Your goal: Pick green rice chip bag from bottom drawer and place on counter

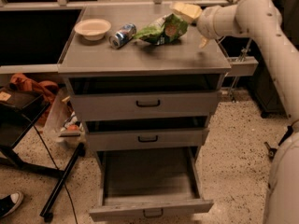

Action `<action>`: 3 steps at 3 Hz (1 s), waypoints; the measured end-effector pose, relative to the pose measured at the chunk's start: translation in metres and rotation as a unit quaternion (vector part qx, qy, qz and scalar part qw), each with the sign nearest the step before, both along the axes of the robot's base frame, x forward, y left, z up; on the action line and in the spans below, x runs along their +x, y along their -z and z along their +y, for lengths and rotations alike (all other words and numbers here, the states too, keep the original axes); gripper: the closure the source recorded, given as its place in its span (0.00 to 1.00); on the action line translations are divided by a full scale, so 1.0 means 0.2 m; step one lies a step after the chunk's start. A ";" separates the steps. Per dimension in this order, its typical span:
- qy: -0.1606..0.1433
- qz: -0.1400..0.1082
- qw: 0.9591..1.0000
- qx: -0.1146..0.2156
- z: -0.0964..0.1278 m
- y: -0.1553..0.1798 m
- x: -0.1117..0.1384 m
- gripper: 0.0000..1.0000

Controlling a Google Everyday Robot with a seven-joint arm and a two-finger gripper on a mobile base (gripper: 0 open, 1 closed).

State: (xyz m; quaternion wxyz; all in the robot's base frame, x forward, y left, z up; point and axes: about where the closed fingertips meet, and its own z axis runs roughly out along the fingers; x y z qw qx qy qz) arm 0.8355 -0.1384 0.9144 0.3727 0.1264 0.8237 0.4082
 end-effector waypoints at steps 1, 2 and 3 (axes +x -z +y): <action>0.037 -0.003 0.999 0.000 -0.22 -0.04 -0.11 0.00; 0.065 -0.007 0.998 -0.009 -0.38 -0.08 -0.26 0.00; 0.065 -0.007 0.998 -0.009 -0.38 -0.08 -0.26 0.00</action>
Offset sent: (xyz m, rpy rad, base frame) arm -0.0892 -0.1130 0.0357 -0.0328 -0.0409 -0.1980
